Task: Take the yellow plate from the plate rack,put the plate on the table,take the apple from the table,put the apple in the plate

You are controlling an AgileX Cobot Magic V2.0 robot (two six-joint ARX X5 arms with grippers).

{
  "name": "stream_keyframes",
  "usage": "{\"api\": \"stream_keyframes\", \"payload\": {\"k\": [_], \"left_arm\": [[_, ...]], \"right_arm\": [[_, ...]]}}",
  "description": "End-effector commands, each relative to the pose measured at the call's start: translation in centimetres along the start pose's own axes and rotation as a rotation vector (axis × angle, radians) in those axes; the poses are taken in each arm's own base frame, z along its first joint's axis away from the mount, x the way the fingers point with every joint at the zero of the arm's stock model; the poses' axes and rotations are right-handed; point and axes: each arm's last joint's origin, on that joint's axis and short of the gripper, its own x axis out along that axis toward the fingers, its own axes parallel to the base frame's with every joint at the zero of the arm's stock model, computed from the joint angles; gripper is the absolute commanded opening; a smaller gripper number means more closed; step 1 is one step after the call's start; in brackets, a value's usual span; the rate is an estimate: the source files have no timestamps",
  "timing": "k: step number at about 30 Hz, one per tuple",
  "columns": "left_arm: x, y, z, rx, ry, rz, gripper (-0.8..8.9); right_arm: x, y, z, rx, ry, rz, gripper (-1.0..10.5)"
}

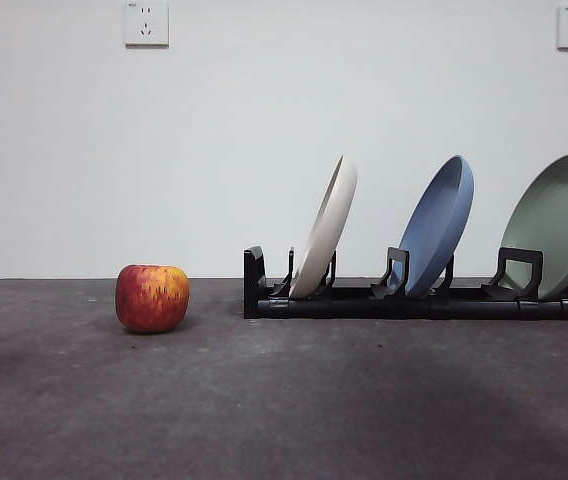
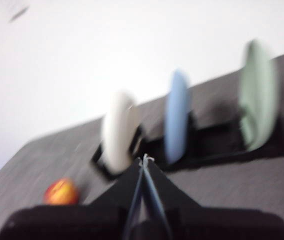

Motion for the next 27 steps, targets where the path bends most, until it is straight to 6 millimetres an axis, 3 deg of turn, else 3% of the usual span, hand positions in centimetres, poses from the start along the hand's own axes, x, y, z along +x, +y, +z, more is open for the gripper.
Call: {"api": "stream_keyframes", "payload": {"k": [1,11,20,22,25,26,27], "left_arm": [[0.1,-0.7,2.3,0.009,0.05,-0.075,-0.06],[-0.5,-2.8,8.8,0.105,0.206,-0.121,-0.06],[-0.9,-4.0,10.9,0.126,0.218,-0.174,0.27],[-1.1,-4.2,11.2,0.128,0.215,-0.182,2.07],[-1.2,-4.4,11.5,0.129,0.207,-0.19,6.57],[-1.1,-4.5,11.6,0.129,0.204,-0.194,7.25],[-1.1,-4.5,11.7,0.131,0.202,-0.208,7.27]], "right_arm": [[-0.4,1.4,2.5,-0.101,0.09,0.059,-0.1],[-1.6,4.6,8.8,-0.25,0.237,0.07,-0.1],[-2.1,5.8,10.8,-0.258,0.291,0.107,0.3],[-2.3,6.0,10.9,-0.26,0.295,0.118,2.1],[-2.4,6.3,11.0,-0.253,0.306,0.152,6.8],[-2.5,6.3,11.0,-0.252,0.309,0.151,7.7],[-2.5,6.3,11.0,-0.251,0.311,0.151,7.8]]}}
